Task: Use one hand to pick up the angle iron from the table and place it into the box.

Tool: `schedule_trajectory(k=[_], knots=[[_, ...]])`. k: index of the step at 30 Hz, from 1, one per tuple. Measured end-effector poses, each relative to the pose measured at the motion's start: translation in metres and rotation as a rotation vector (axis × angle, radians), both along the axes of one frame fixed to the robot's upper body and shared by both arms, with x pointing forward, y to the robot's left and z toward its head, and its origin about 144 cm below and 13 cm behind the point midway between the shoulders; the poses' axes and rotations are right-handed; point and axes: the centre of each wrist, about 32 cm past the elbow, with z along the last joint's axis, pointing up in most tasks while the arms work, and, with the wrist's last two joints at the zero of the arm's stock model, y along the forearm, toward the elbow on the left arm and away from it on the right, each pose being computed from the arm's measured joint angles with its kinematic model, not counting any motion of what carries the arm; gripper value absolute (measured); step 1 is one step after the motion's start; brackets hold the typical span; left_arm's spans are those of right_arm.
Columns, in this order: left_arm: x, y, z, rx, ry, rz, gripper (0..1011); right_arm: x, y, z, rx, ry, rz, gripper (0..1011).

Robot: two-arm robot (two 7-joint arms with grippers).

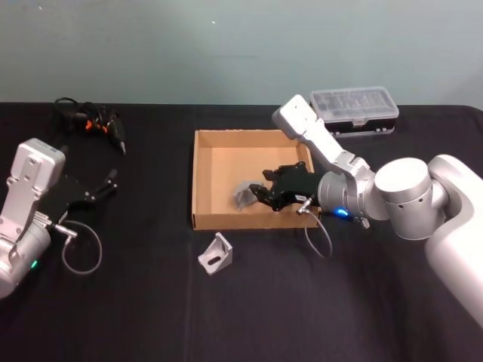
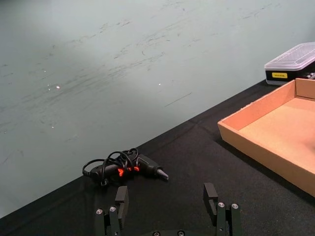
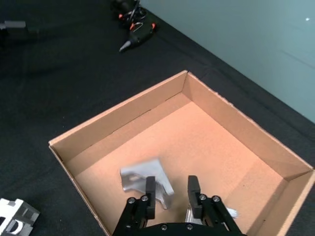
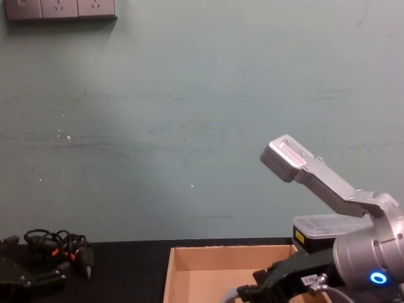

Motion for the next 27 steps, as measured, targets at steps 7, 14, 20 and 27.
schedule_trajectory(k=[7, 14, 20, 27], knots=[[0.000, 0.000, 0.000, 0.000, 0.000, 0.000, 1000, -0.007, -0.006, 0.009, 0.036, -0.030, -0.010, 613], [0.000, 0.000, 0.000, 0.000, 0.000, 0.000, 1000, -0.020, -0.016, 0.020, 0.078, -0.069, -0.021, 807], [0.000, 0.000, 0.000, 0.000, 0.000, 0.000, 1000, -0.038, -0.028, 0.033, 0.132, -0.080, -0.027, 976], [0.000, 0.000, 0.000, 0.000, 0.000, 0.000, 1000, -0.057, -0.033, 0.045, 0.168, -0.068, -0.024, 1000]])
